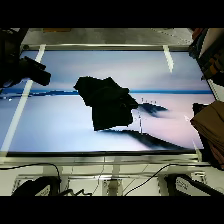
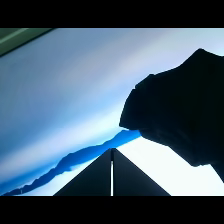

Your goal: Fold the clothes and pants, and hang the long-sleeved shirts on hangers.

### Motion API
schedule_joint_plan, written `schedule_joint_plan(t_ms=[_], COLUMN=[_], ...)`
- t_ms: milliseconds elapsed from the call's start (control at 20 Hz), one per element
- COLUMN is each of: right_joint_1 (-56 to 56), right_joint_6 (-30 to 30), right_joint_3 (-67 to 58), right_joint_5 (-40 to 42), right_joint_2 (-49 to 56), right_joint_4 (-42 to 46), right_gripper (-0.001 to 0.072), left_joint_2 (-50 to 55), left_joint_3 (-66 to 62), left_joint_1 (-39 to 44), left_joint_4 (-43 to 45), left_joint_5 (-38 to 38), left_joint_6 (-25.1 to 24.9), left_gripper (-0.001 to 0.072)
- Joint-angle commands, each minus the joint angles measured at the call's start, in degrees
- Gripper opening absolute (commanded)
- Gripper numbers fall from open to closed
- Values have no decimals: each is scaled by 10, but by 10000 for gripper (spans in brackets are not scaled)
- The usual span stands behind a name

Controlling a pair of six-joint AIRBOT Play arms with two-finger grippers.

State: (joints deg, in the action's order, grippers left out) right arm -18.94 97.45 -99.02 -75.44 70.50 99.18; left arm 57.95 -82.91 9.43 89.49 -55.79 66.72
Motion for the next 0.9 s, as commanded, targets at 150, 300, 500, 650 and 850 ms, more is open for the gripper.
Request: schedule_joint_plan(t_ms=[150, 300, 500, 650, 850], right_joint_1=[0, 0, 0, 0, 0], right_joint_6=[0, 0, 0, 0, 0], right_joint_3=[0, 0, 0, 0, 0], right_joint_5=[0, 0, 0, 0, 0], right_joint_2=[0, 0, 0, 0, 0], right_joint_4=[0, 0, 0, 0, 0], right_gripper=[32, 32, 32, 32, 32], left_joint_2=[0, 0, 0, 0, 0], left_joint_3=[0, 0, 0, 0, 0], left_joint_1=[0, 0, 0, 0, 0], left_joint_4=[0, 0, 0, 0, -7], left_joint_5=[0, 0, 0, 0, 0], left_joint_6=[0, 0, 0, 0, 2], left_gripper=[30, 30, 30, 30, 30])
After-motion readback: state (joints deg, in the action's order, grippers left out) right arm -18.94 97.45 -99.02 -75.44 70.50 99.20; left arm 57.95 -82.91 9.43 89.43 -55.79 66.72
